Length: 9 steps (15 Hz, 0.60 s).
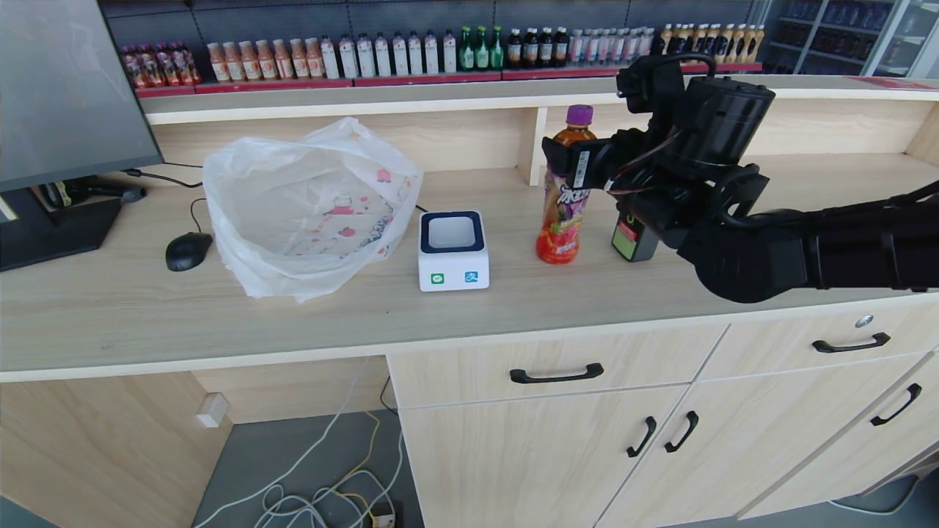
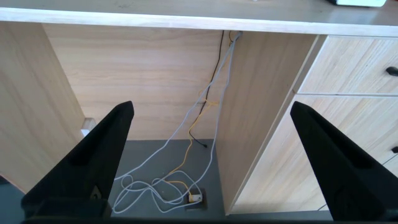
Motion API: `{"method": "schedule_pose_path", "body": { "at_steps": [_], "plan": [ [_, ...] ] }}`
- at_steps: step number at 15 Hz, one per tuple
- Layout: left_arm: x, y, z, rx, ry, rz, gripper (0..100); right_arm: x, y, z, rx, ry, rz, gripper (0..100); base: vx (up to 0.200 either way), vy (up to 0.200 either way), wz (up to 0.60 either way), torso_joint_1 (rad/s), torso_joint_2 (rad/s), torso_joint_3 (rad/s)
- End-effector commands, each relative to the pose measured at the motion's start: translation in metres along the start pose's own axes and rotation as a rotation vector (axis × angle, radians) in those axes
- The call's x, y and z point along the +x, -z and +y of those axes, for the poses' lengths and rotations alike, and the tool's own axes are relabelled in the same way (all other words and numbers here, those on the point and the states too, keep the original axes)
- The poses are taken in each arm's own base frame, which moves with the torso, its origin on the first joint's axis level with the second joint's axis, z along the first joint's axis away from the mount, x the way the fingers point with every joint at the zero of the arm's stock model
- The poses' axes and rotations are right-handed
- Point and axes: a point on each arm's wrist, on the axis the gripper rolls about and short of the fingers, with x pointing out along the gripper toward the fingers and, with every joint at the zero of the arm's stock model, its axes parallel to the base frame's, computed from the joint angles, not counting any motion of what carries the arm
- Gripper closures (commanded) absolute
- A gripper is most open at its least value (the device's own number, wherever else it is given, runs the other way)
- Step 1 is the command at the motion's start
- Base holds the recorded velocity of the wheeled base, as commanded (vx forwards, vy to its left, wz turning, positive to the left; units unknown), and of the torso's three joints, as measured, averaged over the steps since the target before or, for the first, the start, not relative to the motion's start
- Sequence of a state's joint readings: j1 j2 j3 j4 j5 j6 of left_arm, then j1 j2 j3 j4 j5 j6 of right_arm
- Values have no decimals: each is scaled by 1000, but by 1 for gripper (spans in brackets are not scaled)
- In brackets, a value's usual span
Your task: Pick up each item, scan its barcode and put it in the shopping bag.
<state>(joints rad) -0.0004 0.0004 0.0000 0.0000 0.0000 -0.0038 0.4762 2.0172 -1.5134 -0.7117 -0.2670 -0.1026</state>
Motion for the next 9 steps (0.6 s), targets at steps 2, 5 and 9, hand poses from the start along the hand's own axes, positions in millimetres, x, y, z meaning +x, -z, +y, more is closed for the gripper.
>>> {"method": "schedule_pose_path", "body": {
  "at_steps": [2,5,9],
  "plan": [
    [0,0,0,-1,1,0,0,4,7,2,-3,7,12,0,0,0,0,0,0,0],
    [0,0,0,-1,1,0,0,6,13,3,-5,6,24,0,0,0,0,0,0,0],
    [0,0,0,-1,1,0,0,8,19,4,-6,6,34,0,0,0,0,0,0,0]
  ]
}}
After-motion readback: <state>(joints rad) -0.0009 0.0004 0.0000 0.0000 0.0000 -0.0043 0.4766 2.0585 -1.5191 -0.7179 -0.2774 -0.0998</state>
